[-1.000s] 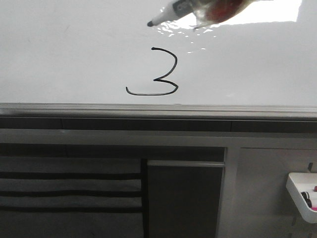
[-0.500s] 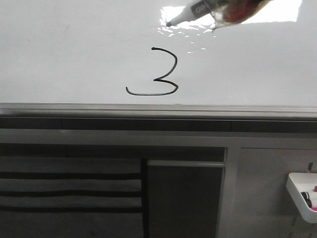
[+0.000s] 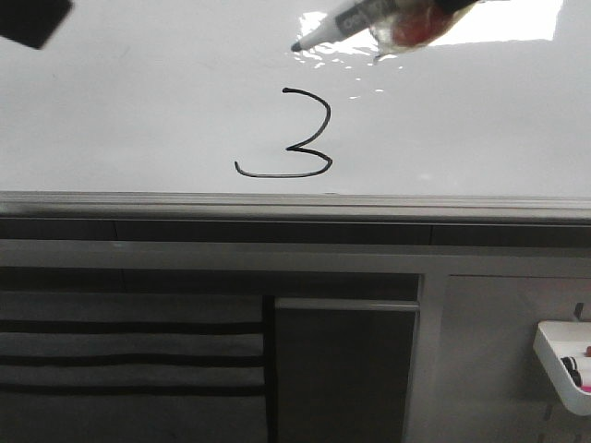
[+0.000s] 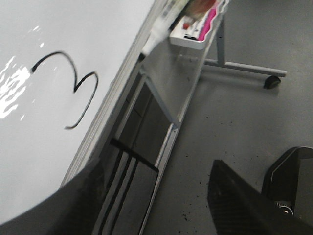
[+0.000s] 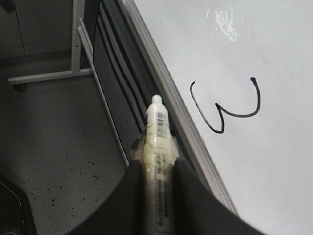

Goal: Write number 3 on whiteboard

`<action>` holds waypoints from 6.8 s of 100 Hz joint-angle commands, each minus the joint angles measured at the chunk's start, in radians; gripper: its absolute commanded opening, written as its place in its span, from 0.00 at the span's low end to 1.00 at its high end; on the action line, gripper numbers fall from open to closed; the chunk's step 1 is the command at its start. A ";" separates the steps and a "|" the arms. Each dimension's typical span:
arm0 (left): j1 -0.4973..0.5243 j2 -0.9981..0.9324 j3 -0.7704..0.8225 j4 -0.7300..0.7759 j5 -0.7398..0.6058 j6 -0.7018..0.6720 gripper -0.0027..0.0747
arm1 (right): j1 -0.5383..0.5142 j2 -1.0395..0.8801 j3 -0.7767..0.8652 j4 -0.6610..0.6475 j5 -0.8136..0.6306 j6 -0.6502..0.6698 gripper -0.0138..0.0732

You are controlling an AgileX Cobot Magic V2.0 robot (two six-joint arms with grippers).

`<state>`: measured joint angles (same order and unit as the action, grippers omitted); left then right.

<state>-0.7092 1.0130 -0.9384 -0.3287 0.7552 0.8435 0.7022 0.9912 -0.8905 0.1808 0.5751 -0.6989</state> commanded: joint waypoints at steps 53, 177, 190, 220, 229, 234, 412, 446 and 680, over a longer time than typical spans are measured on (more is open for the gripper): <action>-0.170 0.434 -0.366 0.026 -0.057 0.109 0.55 | 0.000 0.005 -0.026 -0.003 -0.071 -0.034 0.10; -0.035 0.441 -0.370 0.066 -0.037 -0.023 0.01 | -0.025 -0.052 -0.026 -0.003 -0.075 0.008 0.52; 0.124 0.441 -0.370 0.064 0.008 -0.147 0.01 | -0.069 -0.100 -0.026 -0.003 -0.073 0.028 0.52; 0.453 0.441 -0.301 -0.051 -0.043 -0.301 0.01 | -0.123 -0.115 -0.026 -0.003 -0.028 0.035 0.52; 0.525 0.441 -0.250 -0.129 -0.089 -0.301 0.01 | -0.123 -0.115 -0.026 -0.003 -0.018 0.037 0.52; 0.553 0.441 -0.218 -0.165 -0.124 -0.301 0.01 | -0.123 -0.115 -0.026 -0.003 -0.018 0.037 0.52; 0.587 0.356 -0.093 -0.192 -0.245 -0.301 0.57 | -0.123 -0.137 -0.026 -0.003 0.007 0.037 0.52; 0.587 -0.037 -0.093 -0.116 -0.009 -0.301 0.57 | -0.124 -0.203 -0.026 -0.003 0.142 0.289 0.52; 0.595 -1.050 0.947 0.163 -0.727 -0.562 0.01 | -0.203 -0.215 -0.024 -0.066 0.031 0.650 0.07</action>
<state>-0.1188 -0.0061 0.0068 -0.1610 0.1134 0.2890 0.5051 0.7783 -0.8879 0.1204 0.6706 -0.0516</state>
